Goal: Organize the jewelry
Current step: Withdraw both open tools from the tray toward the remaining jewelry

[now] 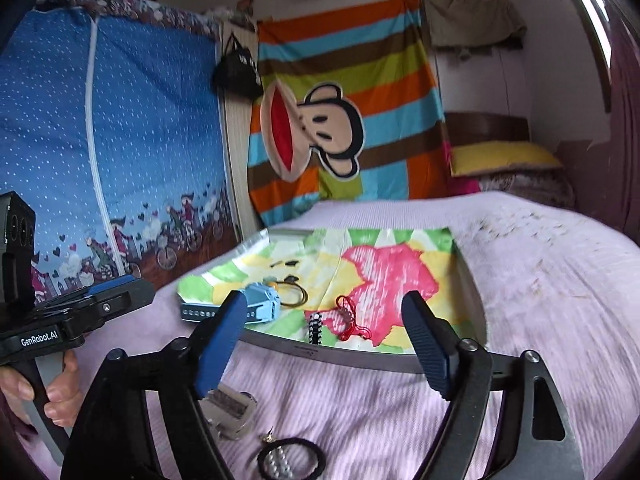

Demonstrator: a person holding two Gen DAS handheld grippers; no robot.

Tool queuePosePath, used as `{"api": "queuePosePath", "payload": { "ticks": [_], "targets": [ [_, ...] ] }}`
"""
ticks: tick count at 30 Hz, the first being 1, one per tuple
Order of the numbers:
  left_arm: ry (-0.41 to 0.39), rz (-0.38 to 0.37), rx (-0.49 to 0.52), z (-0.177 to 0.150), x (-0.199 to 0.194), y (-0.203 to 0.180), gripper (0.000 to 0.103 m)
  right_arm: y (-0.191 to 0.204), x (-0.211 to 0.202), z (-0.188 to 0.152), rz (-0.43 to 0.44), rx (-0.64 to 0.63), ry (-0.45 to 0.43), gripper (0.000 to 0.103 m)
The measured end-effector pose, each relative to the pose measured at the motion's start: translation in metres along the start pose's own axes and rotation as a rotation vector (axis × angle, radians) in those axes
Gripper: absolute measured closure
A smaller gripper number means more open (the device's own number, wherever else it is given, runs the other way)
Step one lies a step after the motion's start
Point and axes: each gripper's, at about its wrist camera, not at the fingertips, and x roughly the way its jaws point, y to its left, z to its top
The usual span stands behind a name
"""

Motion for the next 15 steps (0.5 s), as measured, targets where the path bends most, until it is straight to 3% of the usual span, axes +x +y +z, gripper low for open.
{"api": "queuePosePath", "payload": {
  "ticks": [7, 15],
  "targets": [
    [-0.035, 0.031, 0.065, -0.016, -0.033, -0.008, 0.000, 0.009, -0.047, -0.006, -0.017, -0.021, -0.083, 0.016],
    [-0.036, 0.035, 0.099, -0.038, -0.050, -0.017, 0.000, 0.016, -0.090, -0.023, -0.037, -0.057, -0.126, 0.004]
  ]
}}
